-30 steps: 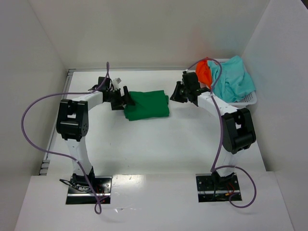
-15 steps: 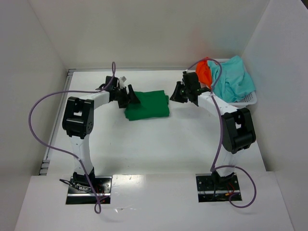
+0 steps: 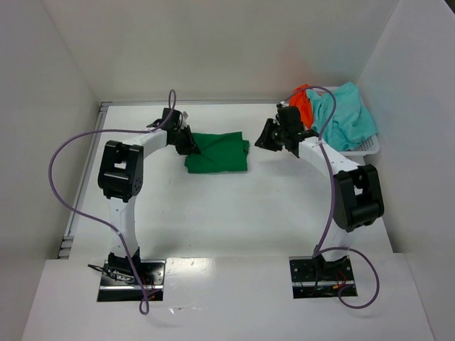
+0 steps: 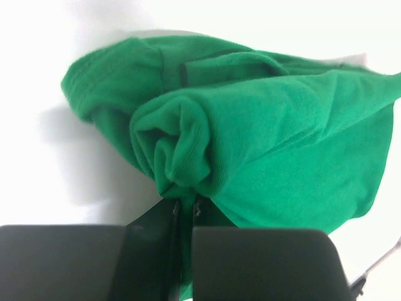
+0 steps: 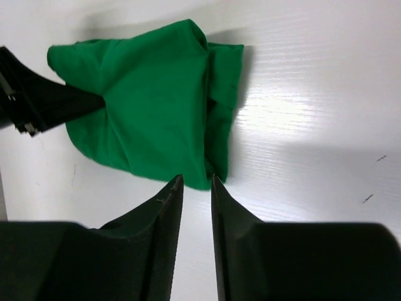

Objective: Fold and stack the t-shirts
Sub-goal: Put the neatly folded tshirt into the corner of the board with the left arm

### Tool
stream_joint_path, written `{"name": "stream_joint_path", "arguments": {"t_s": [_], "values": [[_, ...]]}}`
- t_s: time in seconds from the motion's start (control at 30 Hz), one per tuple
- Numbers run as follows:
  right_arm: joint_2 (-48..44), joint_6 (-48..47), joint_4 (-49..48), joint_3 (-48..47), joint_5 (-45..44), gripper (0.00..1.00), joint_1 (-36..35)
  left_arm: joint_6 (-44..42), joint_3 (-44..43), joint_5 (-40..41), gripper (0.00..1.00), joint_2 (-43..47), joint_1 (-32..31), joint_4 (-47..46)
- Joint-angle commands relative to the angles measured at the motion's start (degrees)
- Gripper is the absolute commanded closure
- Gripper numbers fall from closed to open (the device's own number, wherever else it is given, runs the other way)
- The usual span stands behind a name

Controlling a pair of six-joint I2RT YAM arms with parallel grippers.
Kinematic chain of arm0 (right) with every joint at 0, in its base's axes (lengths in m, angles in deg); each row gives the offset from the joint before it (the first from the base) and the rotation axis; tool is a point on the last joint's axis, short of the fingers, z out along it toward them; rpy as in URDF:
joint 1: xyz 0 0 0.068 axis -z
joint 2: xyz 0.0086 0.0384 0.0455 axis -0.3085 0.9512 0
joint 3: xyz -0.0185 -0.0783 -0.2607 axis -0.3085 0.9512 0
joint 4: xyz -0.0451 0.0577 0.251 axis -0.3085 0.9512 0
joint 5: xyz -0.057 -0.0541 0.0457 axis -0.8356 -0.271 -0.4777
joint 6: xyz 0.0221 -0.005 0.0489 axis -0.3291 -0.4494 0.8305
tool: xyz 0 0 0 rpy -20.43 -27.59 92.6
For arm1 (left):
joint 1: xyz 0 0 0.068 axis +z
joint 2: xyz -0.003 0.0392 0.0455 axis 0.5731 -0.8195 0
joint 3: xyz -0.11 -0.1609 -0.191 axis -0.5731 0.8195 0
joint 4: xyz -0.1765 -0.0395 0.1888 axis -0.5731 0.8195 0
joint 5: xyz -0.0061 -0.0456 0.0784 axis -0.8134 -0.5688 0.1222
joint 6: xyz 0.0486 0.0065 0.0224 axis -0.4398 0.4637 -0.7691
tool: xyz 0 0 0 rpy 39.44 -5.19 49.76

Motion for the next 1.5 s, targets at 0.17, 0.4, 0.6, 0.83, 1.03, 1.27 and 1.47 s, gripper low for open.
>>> {"name": "stream_joint_path", "arguments": {"t_s": [0.17,0.4,0.6,0.83,1.03,1.27,1.47], "values": [[-10.6,-1.1,2.2,1.4,-0.8,0.63,0.8,-11.3,-16.5,11.3,1.00,-2.6,11.3,15.2],[-13.9,-0.6,4.8,1.2,-1.3,0.62,1.3,-12.5,-19.9,12.8,1.00,-5.3,20.7,16.3],[-13.4,-0.6,6.1,-0.7,-1.3,0.62,1.3,-13.6,-23.4,14.0,1.00,-8.8,26.8,16.7],[-13.4,1.1,7.1,1.7,-0.1,0.62,1.3,-17.0,-40.0,21.5,0.98,-17.1,28.5,24.3],[-13.4,2.4,7.1,2.3,-0.1,0.63,1.3,-17.6,-46.5,24.1,0.96,-20.7,31.5,26.7],[-12.8,2.4,7.1,1.8,1.0,0.67,1.3,-19.1,-52.0,26.2,0.57,-22.7,31.6,29.1],[-14.1,2.4,6.6,2.3,1.0,0.54,1.3,-18.5,-52.0,26.8,0.00,-19.0,31.6,29.1]]}}
